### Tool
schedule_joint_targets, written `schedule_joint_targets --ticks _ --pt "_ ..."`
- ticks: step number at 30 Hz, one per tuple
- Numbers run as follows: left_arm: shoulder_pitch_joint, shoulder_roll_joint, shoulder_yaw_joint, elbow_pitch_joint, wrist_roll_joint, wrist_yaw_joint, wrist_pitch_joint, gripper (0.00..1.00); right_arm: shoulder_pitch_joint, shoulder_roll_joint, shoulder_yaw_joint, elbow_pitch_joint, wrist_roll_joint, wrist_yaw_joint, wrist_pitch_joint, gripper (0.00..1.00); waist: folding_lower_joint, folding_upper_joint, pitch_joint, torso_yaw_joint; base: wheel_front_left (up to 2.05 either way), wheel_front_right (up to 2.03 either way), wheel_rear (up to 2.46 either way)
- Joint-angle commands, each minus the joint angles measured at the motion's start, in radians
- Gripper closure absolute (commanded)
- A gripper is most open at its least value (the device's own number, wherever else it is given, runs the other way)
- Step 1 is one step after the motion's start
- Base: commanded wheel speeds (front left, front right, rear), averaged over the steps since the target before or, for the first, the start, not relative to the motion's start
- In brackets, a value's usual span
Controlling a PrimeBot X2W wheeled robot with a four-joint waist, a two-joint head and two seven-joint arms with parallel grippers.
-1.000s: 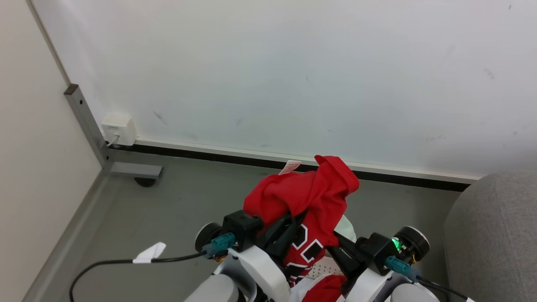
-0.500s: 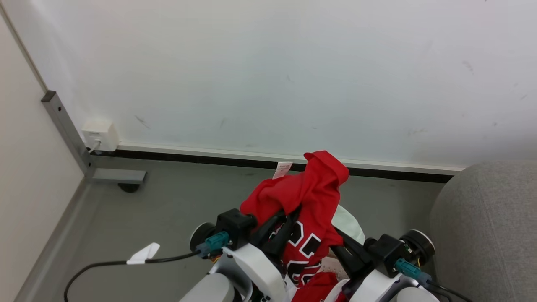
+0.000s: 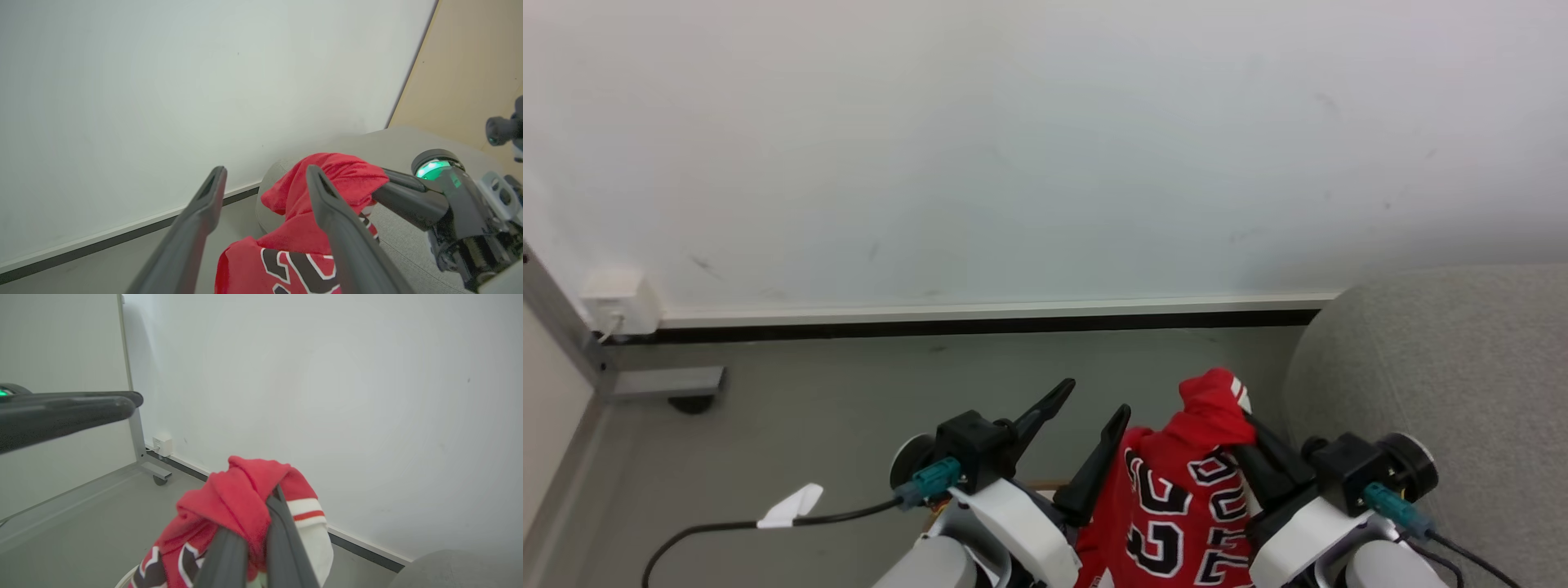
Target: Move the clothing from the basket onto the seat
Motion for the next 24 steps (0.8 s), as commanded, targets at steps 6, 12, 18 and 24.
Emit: schedule_joint_targets --ticks 6,12,18,24 --pt "0.02 0.016 -0.003 -0.023 0.003 -0.01 -0.03 0.0 0.018 -0.034 -0.111 -0.078 -0.03 -0.002 -0.004 1.0 0.0 0.0 0.017 -0.142 0.0 0.0 0.0" --pt "0.028 0.017 0.001 -0.027 0.006 -0.011 -0.041 0.0 0.036 -0.063 -0.226 -0.178 -0.051 -0.002 -0.004 1.0 0.0 0.0 0.026 -0.256 0.0 0.0 0.0" --pt "0.032 0.018 0.002 -0.031 0.02 -0.013 -0.048 0.0 0.056 -0.069 -0.323 -0.249 -0.034 -0.002 -0.004 1.0 0.0 0.0 0.034 -0.37 0.0 0.0 0.0" --pt "0.036 0.013 0.007 -0.025 0.032 -0.016 -0.048 0.0 0.08 -0.072 -0.363 -0.293 -0.009 -0.002 -0.004 1.0 0.0 0.0 0.045 -0.459 0.0 0.0 0.0"
